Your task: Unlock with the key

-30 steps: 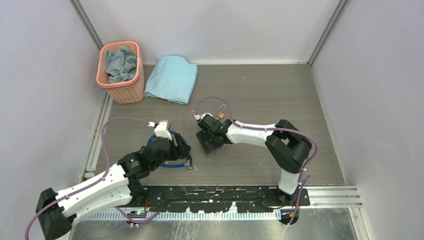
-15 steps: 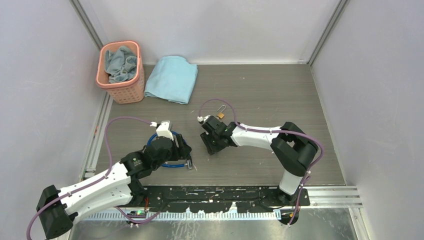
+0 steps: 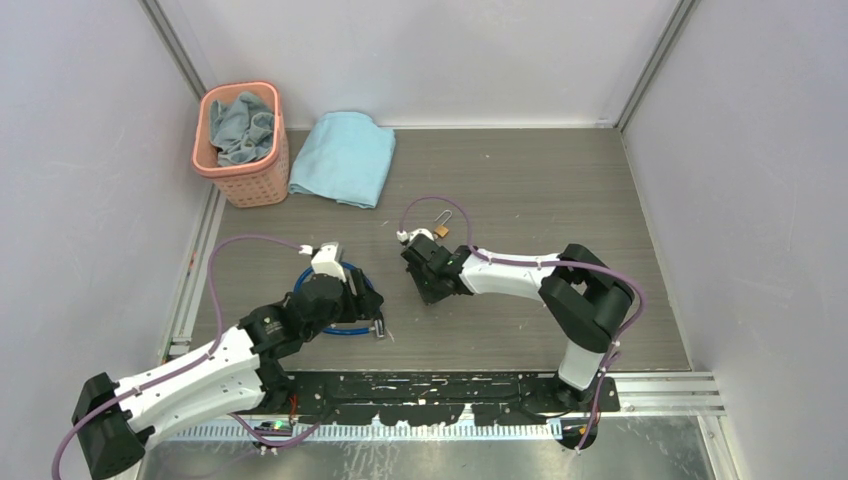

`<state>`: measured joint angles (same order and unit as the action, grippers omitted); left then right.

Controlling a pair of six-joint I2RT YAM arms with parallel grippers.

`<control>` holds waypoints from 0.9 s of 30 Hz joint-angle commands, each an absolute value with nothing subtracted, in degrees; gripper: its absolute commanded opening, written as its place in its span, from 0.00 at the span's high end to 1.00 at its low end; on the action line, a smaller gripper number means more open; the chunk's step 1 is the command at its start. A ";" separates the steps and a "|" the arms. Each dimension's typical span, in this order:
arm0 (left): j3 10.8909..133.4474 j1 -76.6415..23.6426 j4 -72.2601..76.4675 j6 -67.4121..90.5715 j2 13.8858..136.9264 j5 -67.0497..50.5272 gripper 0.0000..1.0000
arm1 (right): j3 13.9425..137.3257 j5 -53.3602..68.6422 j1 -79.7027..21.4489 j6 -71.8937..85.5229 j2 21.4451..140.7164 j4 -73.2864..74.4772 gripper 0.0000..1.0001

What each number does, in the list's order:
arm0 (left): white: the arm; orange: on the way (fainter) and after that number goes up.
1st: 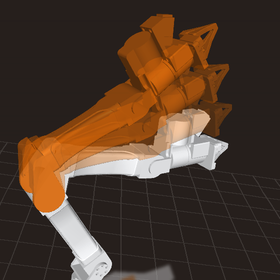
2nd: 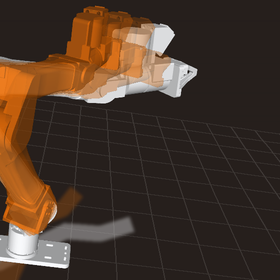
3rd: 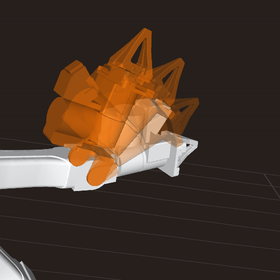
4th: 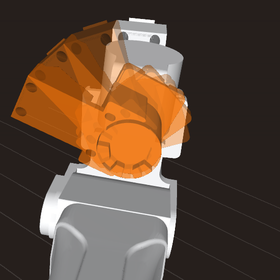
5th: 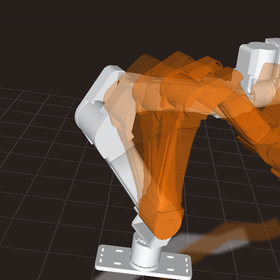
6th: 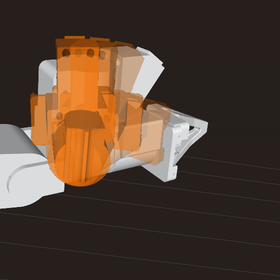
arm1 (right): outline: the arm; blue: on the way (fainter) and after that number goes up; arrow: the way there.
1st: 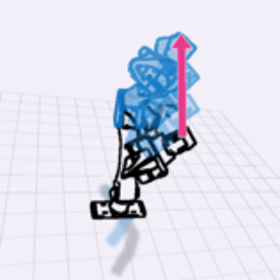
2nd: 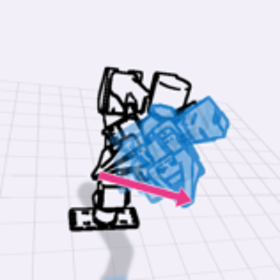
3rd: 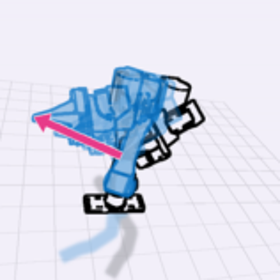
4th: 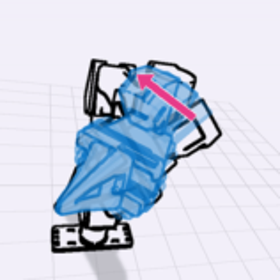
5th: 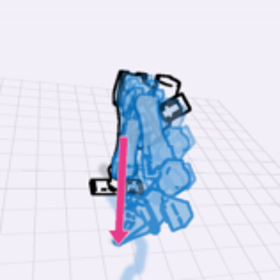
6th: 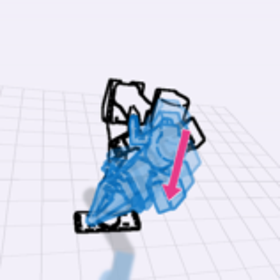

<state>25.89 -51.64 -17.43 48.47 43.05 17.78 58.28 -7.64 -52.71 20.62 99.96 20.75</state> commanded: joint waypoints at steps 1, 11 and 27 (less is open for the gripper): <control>25.64 -51.42 -15.32 49.13 42.10 17.50 0.38 | 57.03 -11.96 -52.73 20.98 102.96 21.18 0.86; 30.26 -51.42 -20.93 45.90 39.36 17.25 0.39 | 59.13 -15.42 -56.10 19.20 92.07 22.39 0.99; 35.78 -51.42 -19.46 31.81 30.99 -4.60 0.43 | 65.95 -16.69 -70.45 9.44 74.17 32.08 0.99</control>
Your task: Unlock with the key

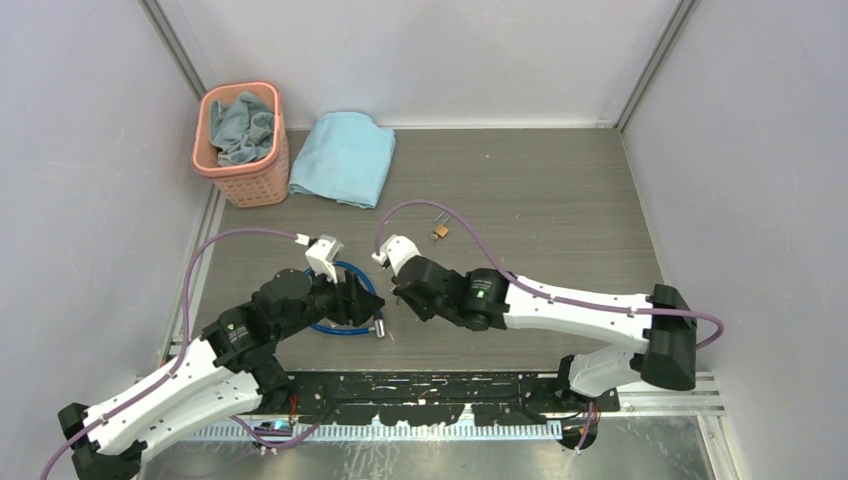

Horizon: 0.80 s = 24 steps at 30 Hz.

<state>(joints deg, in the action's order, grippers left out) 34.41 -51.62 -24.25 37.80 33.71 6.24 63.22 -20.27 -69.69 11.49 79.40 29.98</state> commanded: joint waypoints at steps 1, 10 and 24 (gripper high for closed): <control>35.40 -51.46 -18.73 30.90 29.86 -6.40 0.43 | 66.00 -14.97 -70.41 9.61 72.82 32.43 0.99; 30.57 -51.44 -6.50 29.79 25.59 -20.72 0.44 | 64.98 7.51 -70.48 10.76 64.82 34.02 0.99; 28.19 -51.55 10.27 32.74 34.61 -36.92 0.51 | 64.01 20.13 -70.46 10.50 60.83 35.51 0.99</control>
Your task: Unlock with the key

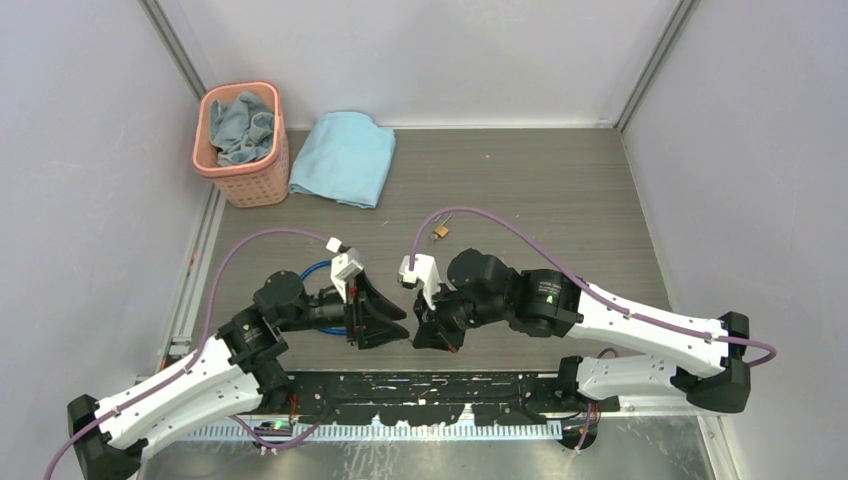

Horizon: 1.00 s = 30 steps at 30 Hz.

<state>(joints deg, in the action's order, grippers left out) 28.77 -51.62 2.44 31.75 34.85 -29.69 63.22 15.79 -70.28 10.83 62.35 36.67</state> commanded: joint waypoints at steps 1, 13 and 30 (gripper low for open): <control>27.87 -51.48 10.81 33.12 34.43 -37.78 0.51 | 63.92 20.49 -70.41 10.42 60.72 35.40 0.99; 26.32 -52.70 14.23 35.43 34.14 -41.53 0.53 | 64.03 21.70 -70.39 10.11 59.89 35.41 0.99; 26.19 -54.27 13.95 35.51 35.06 -41.02 0.63 | 63.29 17.93 -70.40 11.07 60.20 34.98 0.99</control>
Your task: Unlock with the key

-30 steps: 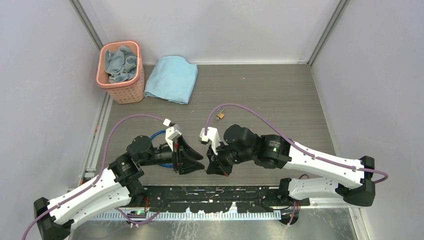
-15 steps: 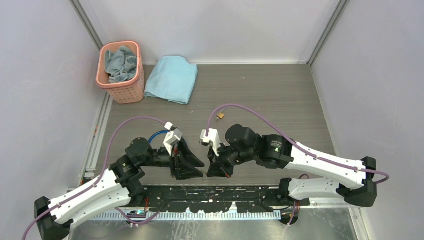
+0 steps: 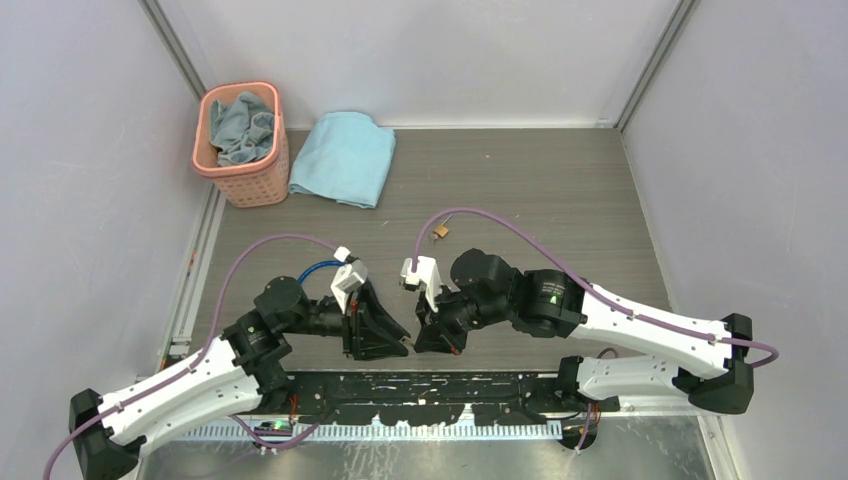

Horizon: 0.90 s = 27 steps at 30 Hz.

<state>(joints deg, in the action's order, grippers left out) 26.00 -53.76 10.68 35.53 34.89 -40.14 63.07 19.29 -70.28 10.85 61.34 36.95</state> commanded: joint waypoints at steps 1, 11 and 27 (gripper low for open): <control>26.19 -54.31 13.96 35.55 35.18 -41.05 0.64 | 63.28 17.79 -70.40 11.07 60.16 34.98 0.99; 26.28 -54.58 13.44 35.30 35.42 -39.97 0.74 | 62.95 17.75 -70.39 11.06 60.99 34.98 0.99; 26.80 -54.67 10.81 34.06 36.13 -37.07 1.00 | 63.02 16.79 -70.39 10.74 59.92 35.07 0.99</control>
